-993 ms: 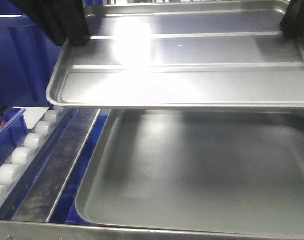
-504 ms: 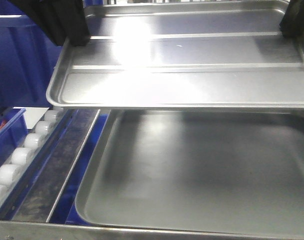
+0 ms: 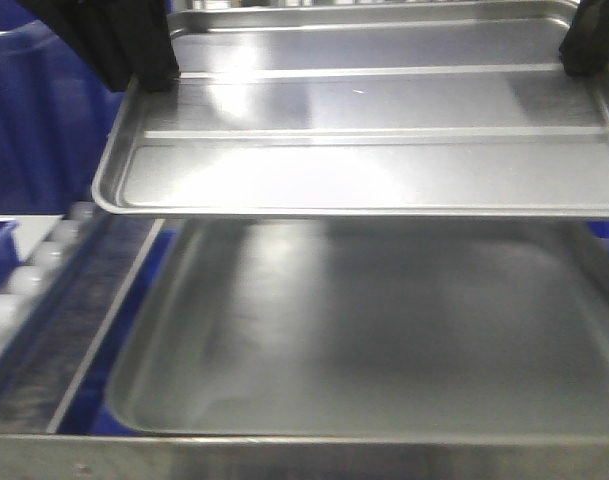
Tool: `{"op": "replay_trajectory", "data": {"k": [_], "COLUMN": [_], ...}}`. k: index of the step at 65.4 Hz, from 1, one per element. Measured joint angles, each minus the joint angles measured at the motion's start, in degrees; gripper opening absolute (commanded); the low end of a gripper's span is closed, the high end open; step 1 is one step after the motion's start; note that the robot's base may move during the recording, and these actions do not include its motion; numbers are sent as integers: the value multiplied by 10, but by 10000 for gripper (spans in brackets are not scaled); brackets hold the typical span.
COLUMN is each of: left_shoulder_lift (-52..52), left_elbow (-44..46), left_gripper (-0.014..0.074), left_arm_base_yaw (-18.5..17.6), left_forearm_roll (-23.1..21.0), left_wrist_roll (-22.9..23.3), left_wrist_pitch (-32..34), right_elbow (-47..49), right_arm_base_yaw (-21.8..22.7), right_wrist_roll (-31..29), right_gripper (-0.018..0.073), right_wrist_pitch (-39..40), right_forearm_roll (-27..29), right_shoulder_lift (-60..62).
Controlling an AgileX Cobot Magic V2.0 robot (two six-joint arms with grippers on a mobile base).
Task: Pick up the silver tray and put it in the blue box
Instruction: 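Hold the tray with both grippers while the base backs away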
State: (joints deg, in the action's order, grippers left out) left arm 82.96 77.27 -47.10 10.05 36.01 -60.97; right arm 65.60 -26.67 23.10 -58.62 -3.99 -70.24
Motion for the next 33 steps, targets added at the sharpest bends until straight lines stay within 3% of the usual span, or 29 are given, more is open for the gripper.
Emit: {"op": "replay_trajectory", "data": {"k": [33], "left_shoulder_lift": [0], "left_elbow": [0], "left_gripper": [-98], "left_arm_base_yaw": [0], "left_forearm_roll": [0], "left_wrist_roll": [0], "left_wrist_pitch": [0], "right_elbow": [0], "right_arm_base_yaw": [0], "right_wrist_roll": [0], "right_gripper": [60], "right_wrist_pitch": [0], "right_forearm_roll": [-1], "right_shoulder_lift": [0]}}
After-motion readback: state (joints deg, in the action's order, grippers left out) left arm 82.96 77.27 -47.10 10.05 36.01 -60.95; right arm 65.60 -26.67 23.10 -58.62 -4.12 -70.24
